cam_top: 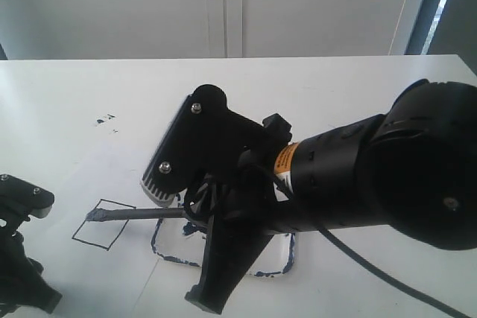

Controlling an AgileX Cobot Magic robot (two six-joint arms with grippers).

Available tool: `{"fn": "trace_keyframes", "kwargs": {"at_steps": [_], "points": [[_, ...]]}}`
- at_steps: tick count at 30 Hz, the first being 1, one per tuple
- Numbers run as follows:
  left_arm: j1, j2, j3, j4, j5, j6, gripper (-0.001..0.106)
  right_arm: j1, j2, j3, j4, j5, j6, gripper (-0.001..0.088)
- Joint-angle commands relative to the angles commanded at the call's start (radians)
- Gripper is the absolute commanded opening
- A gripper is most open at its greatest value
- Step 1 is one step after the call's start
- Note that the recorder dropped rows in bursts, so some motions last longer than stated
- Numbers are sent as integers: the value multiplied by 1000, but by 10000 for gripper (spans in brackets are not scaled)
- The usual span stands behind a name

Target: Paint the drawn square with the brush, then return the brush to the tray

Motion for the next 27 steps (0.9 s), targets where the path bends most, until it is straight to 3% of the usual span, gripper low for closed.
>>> {"fn": "trace_keyframes", "kwargs": {"at_steps": [13,19,27], "points": [[0,-113,0,-52,45,0,467,0,0,0,-9,0,0,0],[0,-118,0,-144,74,51,467,0,0,0,-9,0,0,0],[22,-118,0,-146,90,86,467,0,0,0,-9,0,0,0]]}}
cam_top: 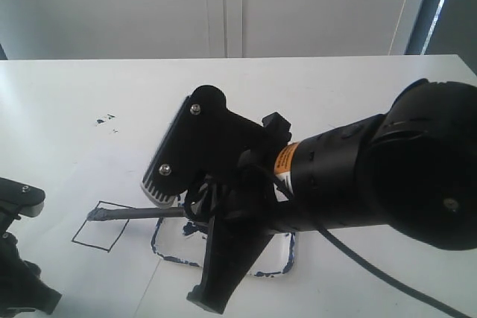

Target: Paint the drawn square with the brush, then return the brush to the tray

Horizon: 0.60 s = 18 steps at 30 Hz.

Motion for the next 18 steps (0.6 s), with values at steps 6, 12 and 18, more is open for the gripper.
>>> {"fn": "trace_keyframes", "kwargs": {"at_steps": [6,12,18], "points": [[119,0,-50,-136,37,166,438,0,0,0,0,2,0,0],[221,2,-93,-274,99,404,438,0,0,0,0,2,0,0],[288,2,-85,-243,70,446,440,0,0,0,0,-1,0,0]]}}
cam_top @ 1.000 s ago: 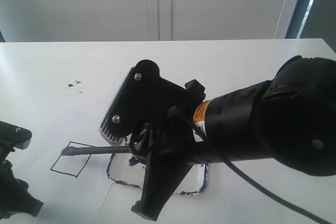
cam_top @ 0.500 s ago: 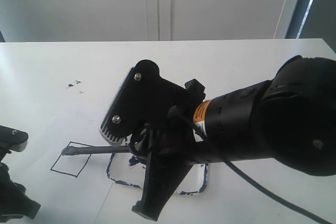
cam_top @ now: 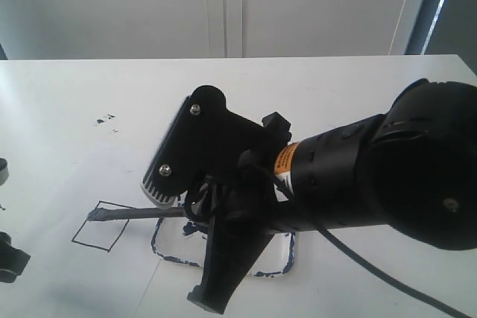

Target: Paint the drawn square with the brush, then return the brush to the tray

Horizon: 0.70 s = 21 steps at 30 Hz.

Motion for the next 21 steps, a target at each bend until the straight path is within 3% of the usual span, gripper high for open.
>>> {"fn": "trace_keyframes", "kwargs": {"at_steps": [4,11,13,21], "points": [[0,0,57,-3,-77,23,440,0,0,0,0,-4,0,0],[0,0,76,-48,-77,110,472,0,0,0,0,-4,0,0],[0,0,83,-54,-100,110,522,0,0,0,0,-4,0,0],[0,0,83,-57,-116,110,525,0,0,0,0,-4,0,0]]}}
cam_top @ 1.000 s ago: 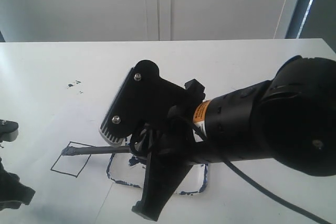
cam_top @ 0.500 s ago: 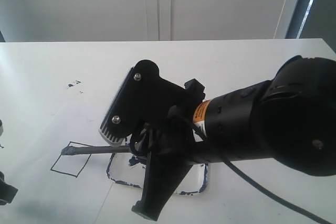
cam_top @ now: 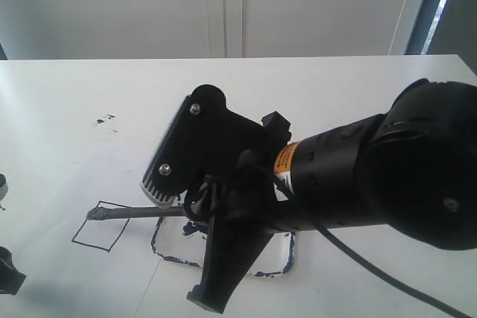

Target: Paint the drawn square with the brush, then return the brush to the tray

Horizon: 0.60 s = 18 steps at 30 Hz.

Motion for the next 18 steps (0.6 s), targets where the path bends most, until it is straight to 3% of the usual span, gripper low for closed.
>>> {"fn": "trace_keyframes", "kwargs": {"at_steps": [18], "points": [[0,2,56,0,-84,0,525,0,0,0,0,0,0,0]]}}
